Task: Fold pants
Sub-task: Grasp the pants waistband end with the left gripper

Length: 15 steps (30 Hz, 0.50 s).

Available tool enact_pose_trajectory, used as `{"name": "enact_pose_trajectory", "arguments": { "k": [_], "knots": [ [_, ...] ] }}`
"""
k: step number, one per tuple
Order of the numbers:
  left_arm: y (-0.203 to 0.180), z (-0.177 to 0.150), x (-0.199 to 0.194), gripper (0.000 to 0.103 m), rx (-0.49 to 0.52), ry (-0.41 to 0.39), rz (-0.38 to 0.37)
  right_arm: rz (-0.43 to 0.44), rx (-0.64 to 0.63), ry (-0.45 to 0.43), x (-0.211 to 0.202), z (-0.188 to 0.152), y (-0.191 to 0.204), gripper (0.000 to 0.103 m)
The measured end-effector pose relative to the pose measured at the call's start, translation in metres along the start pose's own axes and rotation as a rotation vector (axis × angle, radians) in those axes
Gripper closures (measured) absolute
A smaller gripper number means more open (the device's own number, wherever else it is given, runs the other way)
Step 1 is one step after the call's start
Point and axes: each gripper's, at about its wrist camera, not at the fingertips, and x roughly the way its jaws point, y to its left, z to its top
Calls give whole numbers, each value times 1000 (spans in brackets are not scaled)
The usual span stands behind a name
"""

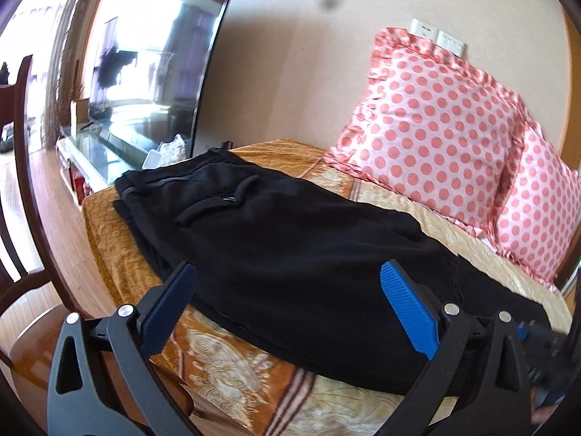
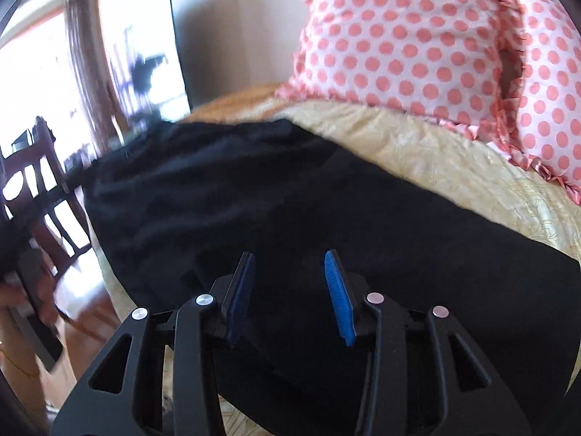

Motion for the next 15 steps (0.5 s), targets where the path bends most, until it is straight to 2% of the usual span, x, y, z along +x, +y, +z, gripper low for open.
{"name": "enact_pose_trajectory", "arguments": {
  "k": [2, 4, 5, 7, 8, 11, 13, 15],
  "knots": [
    [18, 7, 3, 2, -59, 24, 7, -83, -104, -40, -5, -5, 16, 61],
    [42, 16, 7, 2, -144, 52, 7, -71, -105, -38, -6, -4, 14, 61],
    [53, 19, 10, 2, -188, 68, -3, -31, -76, -41, -7, -5, 8, 57],
    [83, 27, 17, 2, -305, 107, -45, 45, 16, -56, -10, -6, -9, 40],
    [92, 29, 20, 2, -342, 119, -59, 53, 43, -66, -13, -8, -15, 31],
    [124, 35, 33, 2, -496, 164, -131, 40, 52, -82, -20, -12, -22, 30],
    [131, 39, 40, 3, -531, 174, -166, 47, 62, -85, -23, -13, -24, 30],
    [133, 44, 45, 4, -525, 186, -156, 55, 69, -85, -24, -12, -25, 30]
  ]
}}
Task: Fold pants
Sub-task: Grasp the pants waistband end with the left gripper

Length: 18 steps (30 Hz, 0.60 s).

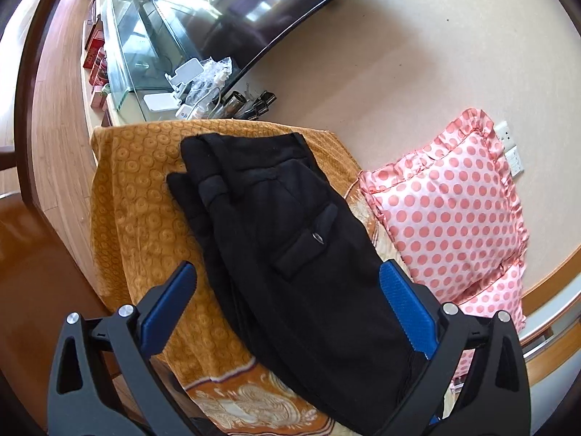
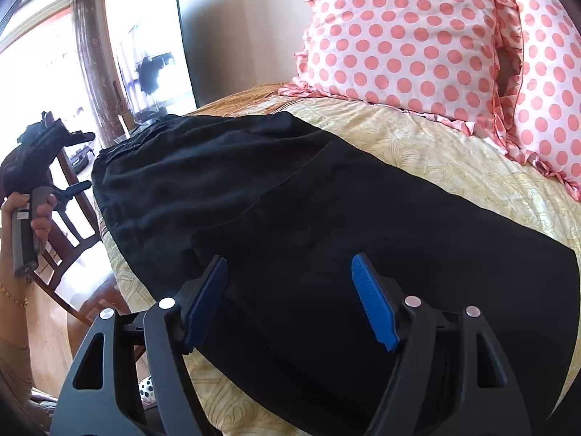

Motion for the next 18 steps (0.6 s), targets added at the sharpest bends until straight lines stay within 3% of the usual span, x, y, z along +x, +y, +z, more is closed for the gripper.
{"name": "enact_pose_trajectory", "arguments": {
  "k": [2, 6, 9, 14, 18],
  "knots": [
    [-2, 5, 5, 5, 14, 6, 30, 0, -6, -2, -1, 0, 0, 30],
    [3, 12, 19, 10, -33, 71, -24, 2, -13, -6, -2, -4, 2, 28],
    [5, 18, 23, 12, -50, 71, -37, 3, -12, -6, -1, -4, 3, 28],
    [21, 27, 30, 19, -153, 73, -125, 5, -17, -7, 0, -5, 3, 28],
    [41, 32, 32, 35, -267, 62, -196, 4, -17, -10, 0, -6, 2, 28]
  ]
}}
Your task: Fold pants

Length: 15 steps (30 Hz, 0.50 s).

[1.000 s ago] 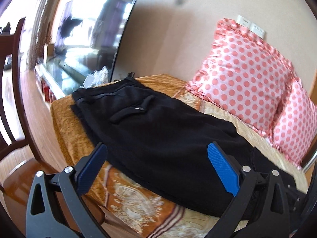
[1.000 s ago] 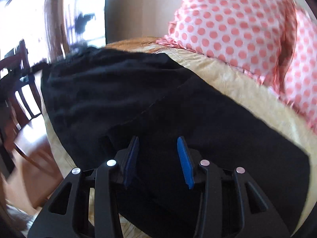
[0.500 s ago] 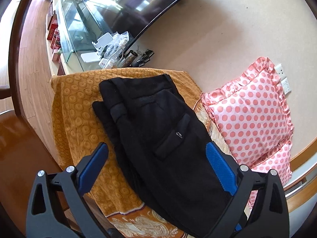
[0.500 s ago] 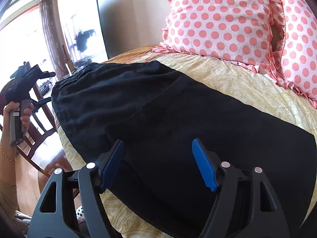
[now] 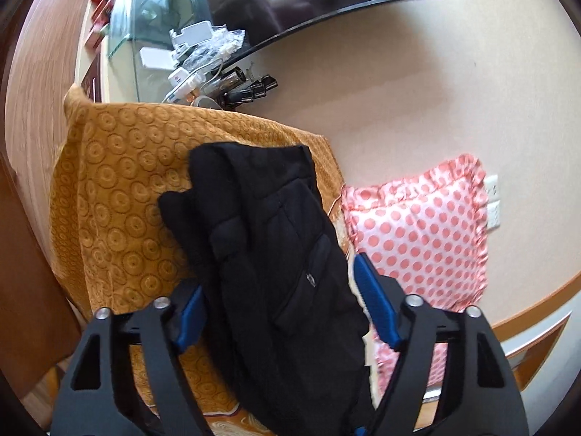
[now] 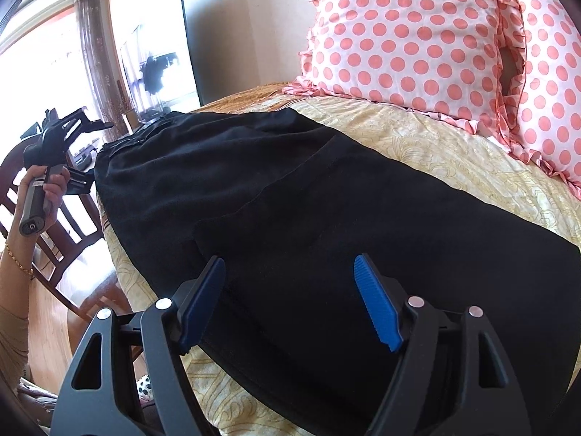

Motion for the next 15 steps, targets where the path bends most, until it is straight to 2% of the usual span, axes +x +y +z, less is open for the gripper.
{"name": "enact_pose_trajectory", "arguments": {
  "k": [2, 7, 8, 9, 11, 15],
  "knots": [
    [8, 2, -2, 43, -40, -9, -26, 0, 0, 1, 0, 0, 0, 28],
    [17, 5, -5, 57, -95, -44, -6, 2, -1, -2, 0, -1, 1, 27],
    [18, 5, -5, 62, -96, -49, 4, 3, -2, -4, 0, -1, 1, 27],
    [18, 5, -5, 71, -93, -53, 17, 5, -2, -5, 0, -2, 1, 27],
    [16, 2, -4, 84, -68, -69, 72, 5, -2, -7, -1, -3, 0, 27],
    [4, -2, -7, 84, 3, -103, 122, 3, -5, -9, -1, -3, -1, 27]
  ]
}}
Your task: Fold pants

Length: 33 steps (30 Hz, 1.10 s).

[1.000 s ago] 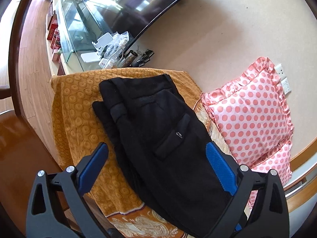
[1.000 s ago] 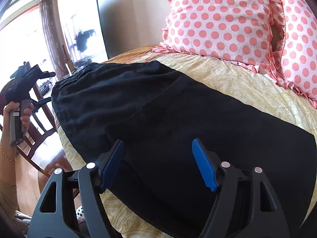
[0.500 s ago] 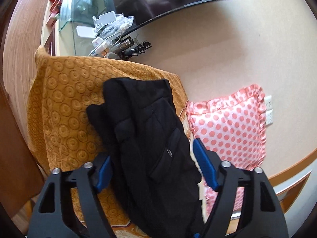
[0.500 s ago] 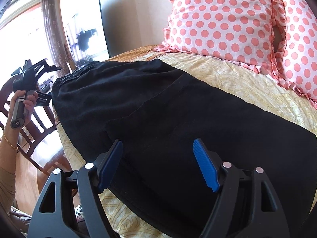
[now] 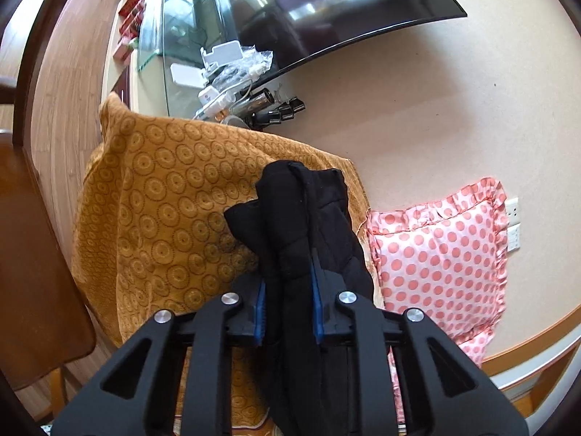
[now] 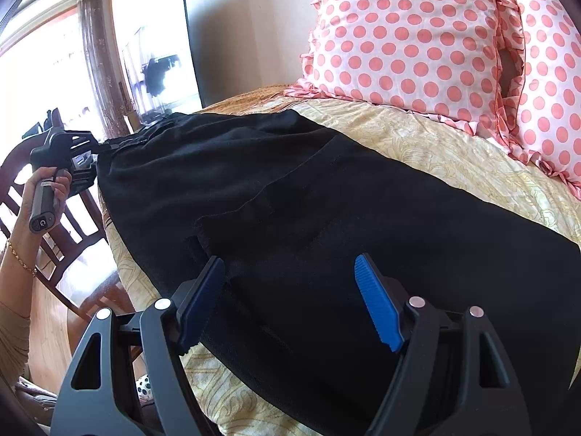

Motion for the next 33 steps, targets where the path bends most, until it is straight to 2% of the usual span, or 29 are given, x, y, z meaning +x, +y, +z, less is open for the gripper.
{"name": "enact_pose_trajectory", "arguments": {
  "k": [2, 5, 8, 10, 12, 14, 17, 19, 23, 24, 27, 29, 33],
  "knots": [
    [-8, 0, 0, 82, 33, -10, 27, -1, -1, -2, 0, 0, 0, 27],
    [-14, 3, 4, 70, 45, -9, 39, -2, 3, -4, 0, 0, -1, 27],
    [-11, 7, 12, 69, 17, 9, 54, 1, 12, -10, -1, -1, -2, 27],
    [-6, 8, 14, 73, -9, 1, 65, 4, 19, -19, -3, -1, -3, 27],
    [-4, 6, 13, 84, -6, -8, 68, 11, 33, -35, -7, -2, -6, 27],
    [-8, 2, 8, 89, 17, -30, 64, 19, 52, -55, -13, -3, -11, 26],
    [-34, -5, -2, 93, 138, -70, 74, 14, 82, -90, -25, -6, -21, 24],
    [-66, -15, -11, 93, 263, -95, 65, 2, 106, -116, -38, -9, -31, 24],
    [-138, -51, -24, 94, 478, -81, -30, -29, 173, -175, -67, -18, -55, 23],
    [-164, -68, -27, 94, 558, -70, -67, -43, 193, -189, -75, -21, -62, 23],
    [-213, -110, -30, 94, 694, -21, -155, -98, 240, -221, -96, -30, -80, 23],
    [-248, -148, -30, 94, 789, 32, -238, -139, 268, -237, -108, -37, -91, 23],
    [-292, -220, -22, 94, 908, 169, -388, -221, 357, -263, -133, -56, -117, 22]
  ]
}}
